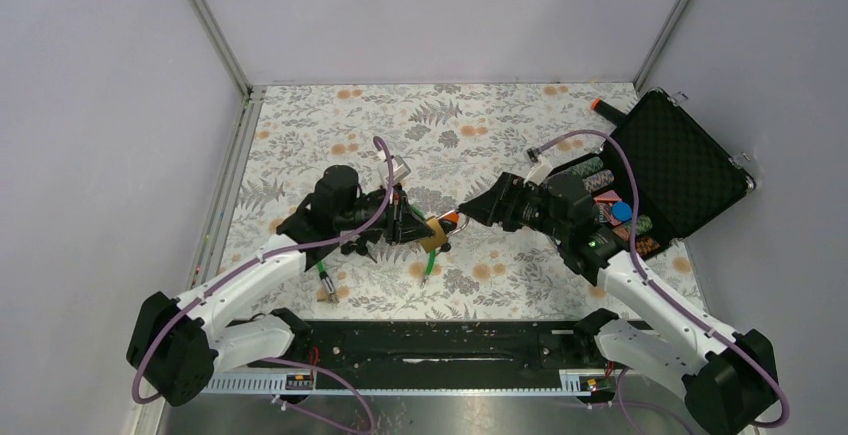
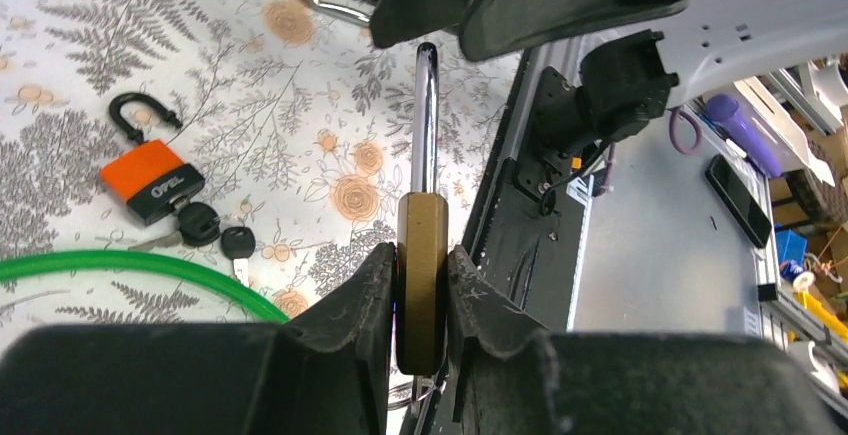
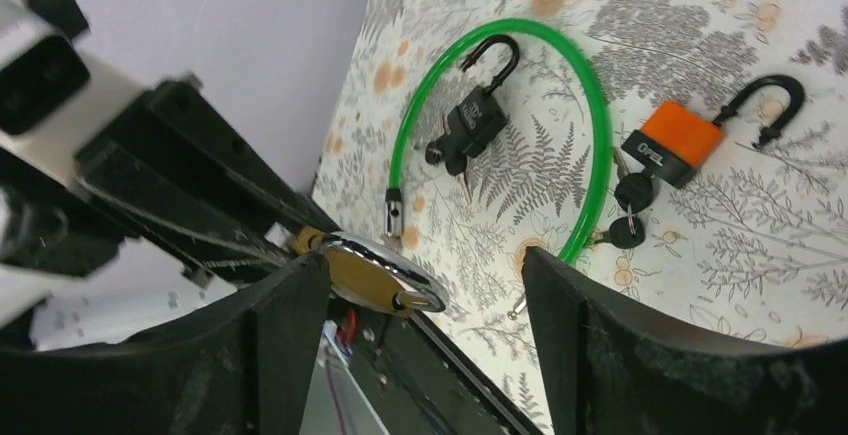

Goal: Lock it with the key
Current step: Pick up the lock from the center of the board, then lock the lock.

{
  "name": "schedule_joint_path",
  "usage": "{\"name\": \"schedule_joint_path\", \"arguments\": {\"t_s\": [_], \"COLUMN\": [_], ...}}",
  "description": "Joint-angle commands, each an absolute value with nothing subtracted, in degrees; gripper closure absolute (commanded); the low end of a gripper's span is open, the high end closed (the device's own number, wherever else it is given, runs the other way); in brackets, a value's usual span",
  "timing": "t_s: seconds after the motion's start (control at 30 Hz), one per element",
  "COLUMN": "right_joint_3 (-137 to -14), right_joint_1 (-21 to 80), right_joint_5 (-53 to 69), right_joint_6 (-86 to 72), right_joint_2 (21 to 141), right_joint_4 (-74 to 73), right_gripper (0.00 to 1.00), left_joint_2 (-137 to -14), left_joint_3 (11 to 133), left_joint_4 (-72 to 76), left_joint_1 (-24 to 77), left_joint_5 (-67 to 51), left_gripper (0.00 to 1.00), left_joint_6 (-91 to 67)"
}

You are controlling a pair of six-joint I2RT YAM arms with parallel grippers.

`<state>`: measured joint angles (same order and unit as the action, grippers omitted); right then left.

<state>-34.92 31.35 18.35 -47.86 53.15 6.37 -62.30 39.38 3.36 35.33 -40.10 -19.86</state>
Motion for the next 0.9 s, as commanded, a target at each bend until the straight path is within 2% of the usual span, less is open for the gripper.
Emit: {"name": "schedule_joint_path", "arguments": {"t_s": [0.0, 0.1, 0.17, 0.4, 0.57, 0.77, 0.83, 0.87], "right_joint_3": [-38.3, -38.7, -38.8, -39.8, -36.1, -40.0, -39.7, -39.4], "right_joint_1": [31.3, 31.3, 31.3, 31.3, 31.3, 31.3, 31.3, 31.3], "right_joint_5": [29.4, 33.5, 36.9, 35.4, 27.5, 31.2, 31.8, 31.7], "right_joint_6": [-35.0, -34.6, -34.9, -28.3, -21.7, -25.6, -29.4, -31.8], "right_joint_2": [54.9, 57.4, 58.7, 57.8, 52.4, 53.2, 52.8, 52.3], "right_joint_4": [8.3, 10.4, 12.8, 10.3, 11.9, 10.1, 13.6, 15.6], "right_gripper": [0.25, 0.31, 0.40, 0.99, 1.00, 1.00, 1.00, 1.00], "left_joint_2": [-60.0, -59.9, -59.8, -57.9, -57.2, -56.8, -57.1, -57.3], "left_joint_3": [44.6, 45.3, 45.6, 47.4, 49.7, 49.3, 48.1, 47.0], "left_joint_4": [5.2, 5.6, 5.5, -0.5, -8.2, -6.7, -1.2, 3.5], "left_joint_1": [34.6, 34.6, 34.6, 34.4, 34.3, 34.3, 34.3, 34.2], "left_joint_5": [-48.6, -50.9, -52.0, -53.1, -52.6, -48.4, -47.6, -47.9], "left_gripper": [1.00, 1.00, 1.00, 1.00, 1.00, 0.99, 0.80, 0.67], "left_joint_6": [-15.5, -15.7, -15.8, -12.4, -8.7, -11.0, -15.8, -19.0]}}
